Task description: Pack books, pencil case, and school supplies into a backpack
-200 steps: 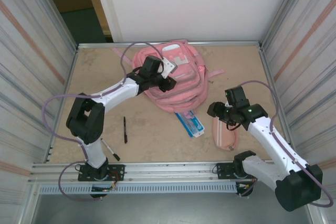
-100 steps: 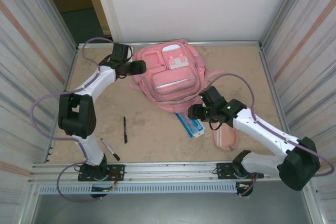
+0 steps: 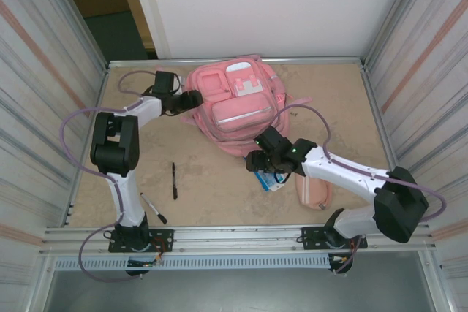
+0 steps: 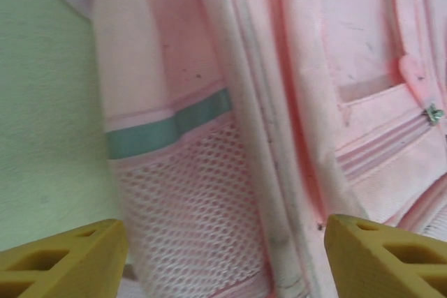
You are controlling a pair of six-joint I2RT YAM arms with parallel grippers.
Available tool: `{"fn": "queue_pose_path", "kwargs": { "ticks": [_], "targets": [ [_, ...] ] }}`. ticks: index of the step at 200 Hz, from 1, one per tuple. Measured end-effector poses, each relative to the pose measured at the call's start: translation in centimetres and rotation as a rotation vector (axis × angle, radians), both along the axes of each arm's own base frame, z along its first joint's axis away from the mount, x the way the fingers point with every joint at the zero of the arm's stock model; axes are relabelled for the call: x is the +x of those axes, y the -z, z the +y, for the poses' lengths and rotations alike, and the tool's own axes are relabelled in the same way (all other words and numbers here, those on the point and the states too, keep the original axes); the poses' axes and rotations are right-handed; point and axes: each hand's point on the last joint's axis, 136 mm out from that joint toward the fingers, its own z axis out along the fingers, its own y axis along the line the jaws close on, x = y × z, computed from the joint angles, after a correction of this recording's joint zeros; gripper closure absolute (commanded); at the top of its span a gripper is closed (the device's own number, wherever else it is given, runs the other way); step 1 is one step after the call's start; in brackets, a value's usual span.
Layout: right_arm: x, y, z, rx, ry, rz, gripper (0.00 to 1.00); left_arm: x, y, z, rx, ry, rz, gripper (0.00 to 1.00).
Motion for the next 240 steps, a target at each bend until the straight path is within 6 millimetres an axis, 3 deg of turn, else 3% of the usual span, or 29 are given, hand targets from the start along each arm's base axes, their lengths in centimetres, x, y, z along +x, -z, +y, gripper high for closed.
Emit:
{"fn": "queue_pose_path", "kwargs": {
  "ticks": [19, 31, 47, 78, 105, 161, 199, 221, 240],
  "targets": [
    [0.3, 0.7, 0.7, -0.011, -0.001, 0.006, 0.34, -0.4, 1.0, -0.3, -0.030, 0.001, -0.002, 0.52],
    [0.5, 1.1, 1.1, -0.014, -0.003, 0.007, 0.35, -0.4, 1.0, -0.5, -0.044, 0.011, -0.022, 0.66],
    [1.0, 1.7, 1.5, -0.025, -0.002, 0.014, 0.35, -0.4, 0.8, -0.9, -0.049, 0.016, -0.048, 0.81],
    [2.6, 2.7, 2.5, -0.040, 0.000, 0.010, 0.36, -1.7, -0.2, -1.3, -0.033, 0.005, -0.077, 1.00],
    [5.5, 3.0, 2.3, -0.041, 0.031, 0.010, 0.37, -4.1, -0.6, -1.3, -0.014, -0.041, -0.047, 1.00],
    [11.3, 4.0, -0.9, -0.003, 0.109, 0.040, 0.41, -8.1, -1.6, -2.0, 0.004, -0.150, 0.026, 1.00],
    [15.8, 3.2, -1.3, 0.043, 0.129, -0.011, 0.41, -10.9, -1.1, -1.6, -0.047, -0.244, 0.121, 1.00],
    [16.5, 2.7, -1.1, 0.053, 0.108, -0.055, 0.41, -12.0, -1.1, -2.0, -0.086, -0.292, 0.180, 1.00],
    [15.6, 2.2, -1.4, 0.065, 0.083, -0.093, 0.40, -13.0, -1.4, -2.2, -0.132, -0.336, 0.238, 1.00]
  ]
}}
